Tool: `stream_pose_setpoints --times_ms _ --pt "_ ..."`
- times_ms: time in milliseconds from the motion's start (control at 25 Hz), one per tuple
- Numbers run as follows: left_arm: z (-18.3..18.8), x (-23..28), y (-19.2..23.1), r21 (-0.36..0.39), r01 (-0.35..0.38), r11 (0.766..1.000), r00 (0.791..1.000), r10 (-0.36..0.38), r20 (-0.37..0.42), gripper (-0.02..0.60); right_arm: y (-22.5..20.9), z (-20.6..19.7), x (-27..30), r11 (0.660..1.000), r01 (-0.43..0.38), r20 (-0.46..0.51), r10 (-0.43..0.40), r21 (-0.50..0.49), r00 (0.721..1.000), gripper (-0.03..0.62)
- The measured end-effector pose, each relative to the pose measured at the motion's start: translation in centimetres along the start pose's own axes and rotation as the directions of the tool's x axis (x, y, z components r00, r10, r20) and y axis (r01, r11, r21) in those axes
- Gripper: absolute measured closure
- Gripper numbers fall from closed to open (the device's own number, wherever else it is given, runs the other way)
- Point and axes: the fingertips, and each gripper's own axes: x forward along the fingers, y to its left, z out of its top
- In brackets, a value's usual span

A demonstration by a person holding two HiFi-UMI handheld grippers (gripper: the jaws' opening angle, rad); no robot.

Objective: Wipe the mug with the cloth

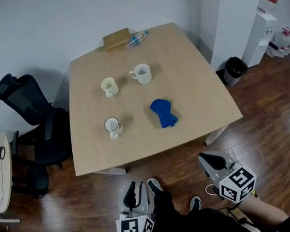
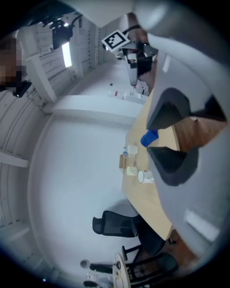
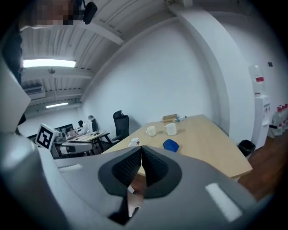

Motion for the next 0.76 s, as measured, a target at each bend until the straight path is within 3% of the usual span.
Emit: stream_pose_setpoints --times_ms 320,440,560,760 --pt "0.8 -4.5 -3.9 0.049 0.048 0.998 0.998 -0.05 0.034 0.46 3.3 0.7 -3.9 0.995 -0.001 0.072 0.008 -0.098 0.997 0.586" --pt "0.9 -5.1 -4.3 0.026 0.076 0.997 0.996 -0.077 0.043 0.46 4.5 1.4 -4.0 0.994 0.019 0.1 -0.008 -0.112 0.995 0.586" --pt "0.8 -6.3 -4.1 0.019 0.106 0.994 0.993 -0.107 0.046 0.46 6.2 2.0 -3.8 0.99 0.032 0.124 -0.014 -0.14 0.992 0.586" --pt "0.2 -9.3 -0.7 0.014 0.067 0.998 0.998 -0.067 0.017 0.46 9.7 1.3 -2.0 0.983 0.034 0.121 -0.013 -0.18 0.993 0.586"
